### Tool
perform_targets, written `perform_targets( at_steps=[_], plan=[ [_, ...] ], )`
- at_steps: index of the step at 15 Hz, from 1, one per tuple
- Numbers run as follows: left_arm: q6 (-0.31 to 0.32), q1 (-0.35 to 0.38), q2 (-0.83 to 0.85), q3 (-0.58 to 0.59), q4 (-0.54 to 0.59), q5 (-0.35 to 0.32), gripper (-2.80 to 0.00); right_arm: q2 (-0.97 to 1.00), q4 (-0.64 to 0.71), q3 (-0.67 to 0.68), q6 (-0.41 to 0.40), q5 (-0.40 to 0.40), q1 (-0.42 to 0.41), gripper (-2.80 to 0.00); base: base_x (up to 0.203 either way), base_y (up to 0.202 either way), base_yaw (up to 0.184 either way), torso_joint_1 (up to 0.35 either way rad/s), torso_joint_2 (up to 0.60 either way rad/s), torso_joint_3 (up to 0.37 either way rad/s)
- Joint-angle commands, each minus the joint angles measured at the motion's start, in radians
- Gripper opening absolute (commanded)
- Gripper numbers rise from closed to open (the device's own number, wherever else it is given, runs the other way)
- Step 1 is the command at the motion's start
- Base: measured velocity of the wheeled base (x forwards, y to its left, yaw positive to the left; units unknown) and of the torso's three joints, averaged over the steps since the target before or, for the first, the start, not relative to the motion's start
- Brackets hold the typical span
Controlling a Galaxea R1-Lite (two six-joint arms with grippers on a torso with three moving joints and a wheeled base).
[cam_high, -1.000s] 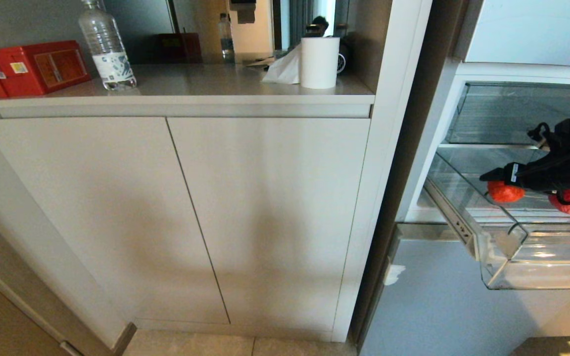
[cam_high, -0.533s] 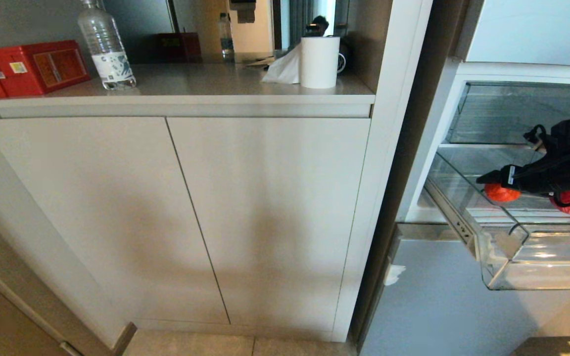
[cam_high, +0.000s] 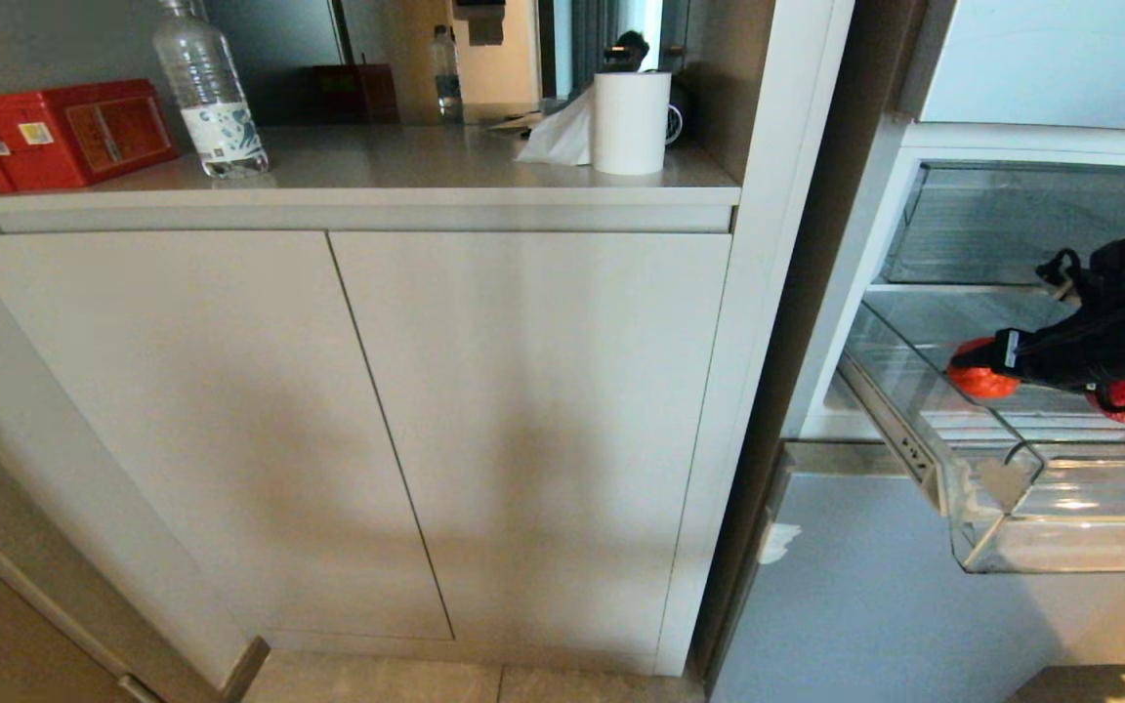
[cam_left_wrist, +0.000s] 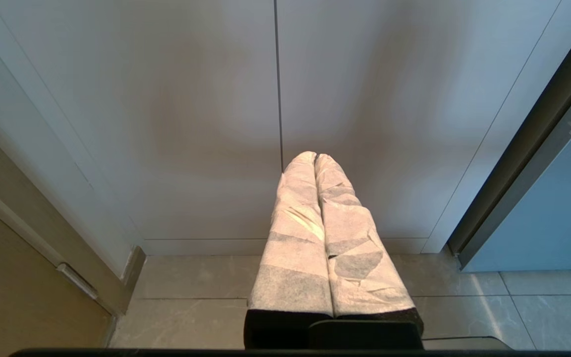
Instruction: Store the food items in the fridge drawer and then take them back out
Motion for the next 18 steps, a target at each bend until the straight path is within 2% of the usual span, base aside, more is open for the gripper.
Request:
perform_targets(
  at_steps=[1,5,8,13,15,18],
  plan=[
    [0.000,0.000,0.000,0.001,0.000,0.000,-2.80,-0.064,0.003,0.070,-0.002,0.002,0.000,-2.80,0.000,0.000,0.000,0.000,0.00,0.000],
    [0.000,0.000,0.000,0.001,0.000,0.000,-2.80,-0.204,0.003,0.218,-0.006,-0.002,-0.002,-2.80,0.000,0.000,0.000,0.000,0.00,0.000],
    [0.000,0.000,0.000,0.001,0.000,0.000,-2.80,-0.408,-0.023,0.379,-0.003,-0.017,-0.006,-2.80,0.000,0.000,0.000,0.000,0.00,0.000],
    [0.000,0.000,0.000,0.001,0.000,0.000,-2.80,-0.635,-0.400,0.716,-0.002,-0.103,-0.018,-2.80,0.000,0.000,0.000,0.000,0.00,0.000],
    [0.000,0.000,0.000,-0.001,0.000,0.000,-2.80,-0.714,-0.492,0.793,-0.001,-0.115,-0.022,-2.80,0.000,0.000,0.000,0.000,0.00,0.000],
    [0.000,0.000,0.000,0.001,0.000,0.000,-2.80,-0.832,-0.534,0.835,0.008,-0.118,-0.036,-2.80,0.000,0.000,0.000,0.000,0.00,0.000]
  ],
)
